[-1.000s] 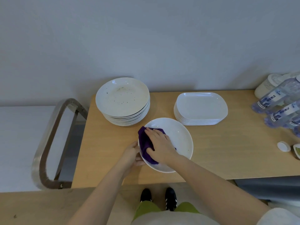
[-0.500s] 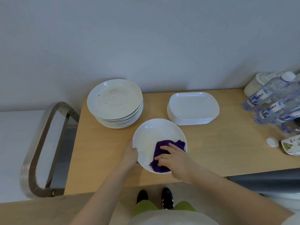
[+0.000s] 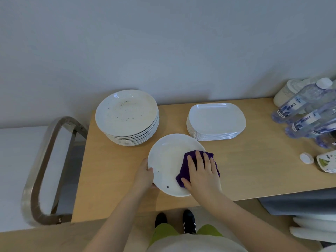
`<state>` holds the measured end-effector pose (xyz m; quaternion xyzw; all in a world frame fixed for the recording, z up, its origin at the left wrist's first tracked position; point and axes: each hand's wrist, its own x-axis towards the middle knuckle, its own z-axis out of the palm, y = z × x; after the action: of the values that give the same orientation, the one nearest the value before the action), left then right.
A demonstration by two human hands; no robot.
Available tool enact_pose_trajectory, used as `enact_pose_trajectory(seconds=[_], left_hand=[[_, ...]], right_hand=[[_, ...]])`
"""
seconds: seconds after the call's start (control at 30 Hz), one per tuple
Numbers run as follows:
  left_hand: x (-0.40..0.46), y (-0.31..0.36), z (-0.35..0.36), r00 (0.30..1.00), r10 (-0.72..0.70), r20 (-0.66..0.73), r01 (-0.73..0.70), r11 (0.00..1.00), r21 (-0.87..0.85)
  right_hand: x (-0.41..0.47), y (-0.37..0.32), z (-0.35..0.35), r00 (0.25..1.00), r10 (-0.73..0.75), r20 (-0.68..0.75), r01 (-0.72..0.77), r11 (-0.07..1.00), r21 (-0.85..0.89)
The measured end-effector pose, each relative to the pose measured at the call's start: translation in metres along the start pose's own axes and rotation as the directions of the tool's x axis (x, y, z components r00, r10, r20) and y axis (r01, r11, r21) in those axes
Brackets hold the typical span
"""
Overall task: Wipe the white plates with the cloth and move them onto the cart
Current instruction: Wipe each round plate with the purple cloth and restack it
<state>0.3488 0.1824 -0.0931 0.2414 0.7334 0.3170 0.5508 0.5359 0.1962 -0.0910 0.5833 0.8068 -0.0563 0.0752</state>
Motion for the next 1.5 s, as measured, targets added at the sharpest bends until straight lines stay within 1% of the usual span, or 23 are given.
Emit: enact_pose_trajectory(seconds=[0.03,0.13,0.23,0.33,0.4,0.47,0.53,0.6,0.7,0.8,0.9,1.03,1.17,1.27,1.33,1.4,1.47,1.5], left_hand=[[0.0,0.0,0.0,1.0,-0.004,0.004,0.004,1.0,-0.014],[-0.003,0.001,-0.003,1.0,-0.008,0.024,0.01,0.998,-0.056],[-0.005,0.002,-0.006,0.998,-0.031,0.059,0.038,0.992,-0.12],[-0.006,0.001,-0.012,0.991,-0.078,0.105,0.096,0.981,-0.17],[-0.006,0.0,-0.015,0.987,-0.081,0.141,0.106,0.979,-0.175],[-0.007,0.002,-0.017,0.978,-0.09,0.187,0.13,0.969,-0.212],[-0.008,0.003,-0.018,0.967,-0.114,0.226,0.171,0.952,-0.254],[-0.007,0.004,-0.019,0.966,-0.12,0.227,0.182,0.944,-0.275],[-0.005,0.003,-0.017,0.976,-0.092,0.195,0.141,0.958,-0.251],[-0.004,0.003,-0.014,0.984,-0.078,0.158,0.111,0.971,-0.211],[-0.005,0.003,-0.011,0.992,-0.072,0.099,0.088,0.983,-0.159],[-0.006,0.003,-0.007,0.998,-0.039,0.056,0.046,0.992,-0.119],[-0.008,0.004,-0.008,0.999,-0.03,0.041,0.034,0.994,-0.106],[-0.008,0.004,-0.006,1.0,-0.011,0.024,0.013,0.996,-0.087],[-0.007,0.004,-0.006,1.0,-0.008,0.02,0.01,0.997,-0.08],[-0.006,0.004,-0.006,1.0,-0.011,0.024,0.012,0.997,-0.077],[-0.004,0.003,-0.006,1.0,-0.011,0.022,0.012,0.998,-0.066],[-0.004,0.003,-0.005,1.0,-0.01,0.019,0.011,0.998,-0.06]], right_hand=[[0.005,0.0,0.004,1.0,0.011,0.02,-0.011,1.0,0.008],[0.021,0.003,0.01,1.0,-0.005,-0.002,0.005,0.996,0.087],[0.036,-0.001,0.009,1.0,0.008,-0.025,-0.001,0.97,0.245],[0.051,-0.014,0.006,0.998,0.041,-0.04,-0.018,0.885,0.465],[0.059,-0.026,0.002,0.998,0.025,-0.055,0.011,0.821,0.571],[0.063,-0.039,-0.001,0.998,-0.022,-0.058,0.054,0.769,0.637],[0.064,-0.048,-0.001,0.995,-0.077,-0.058,0.096,0.751,0.654],[0.063,-0.053,-0.002,0.99,-0.129,-0.057,0.135,0.746,0.653],[0.054,-0.058,-0.005,0.971,-0.233,-0.057,0.218,0.754,0.62],[0.04,-0.059,-0.006,0.936,-0.347,-0.063,0.33,0.796,0.507],[0.026,-0.052,-0.001,0.902,-0.428,-0.059,0.417,0.828,0.375],[0.009,-0.036,0.005,0.854,-0.518,-0.039,0.513,0.831,0.216],[-0.003,-0.013,0.006,0.84,-0.543,0.007,0.534,0.828,0.172],[-0.009,0.009,0.002,0.824,-0.565,-0.027,0.564,0.816,0.125],[-0.005,0.022,-0.002,0.837,-0.546,-0.023,0.544,0.829,0.13],[-0.001,0.025,-0.007,0.859,-0.511,0.019,0.504,0.853,0.138],[0.001,0.02,-0.007,0.874,-0.484,-0.045,0.486,0.87,0.087],[0.001,0.015,-0.006,0.891,-0.45,-0.067,0.454,0.889,0.064]])
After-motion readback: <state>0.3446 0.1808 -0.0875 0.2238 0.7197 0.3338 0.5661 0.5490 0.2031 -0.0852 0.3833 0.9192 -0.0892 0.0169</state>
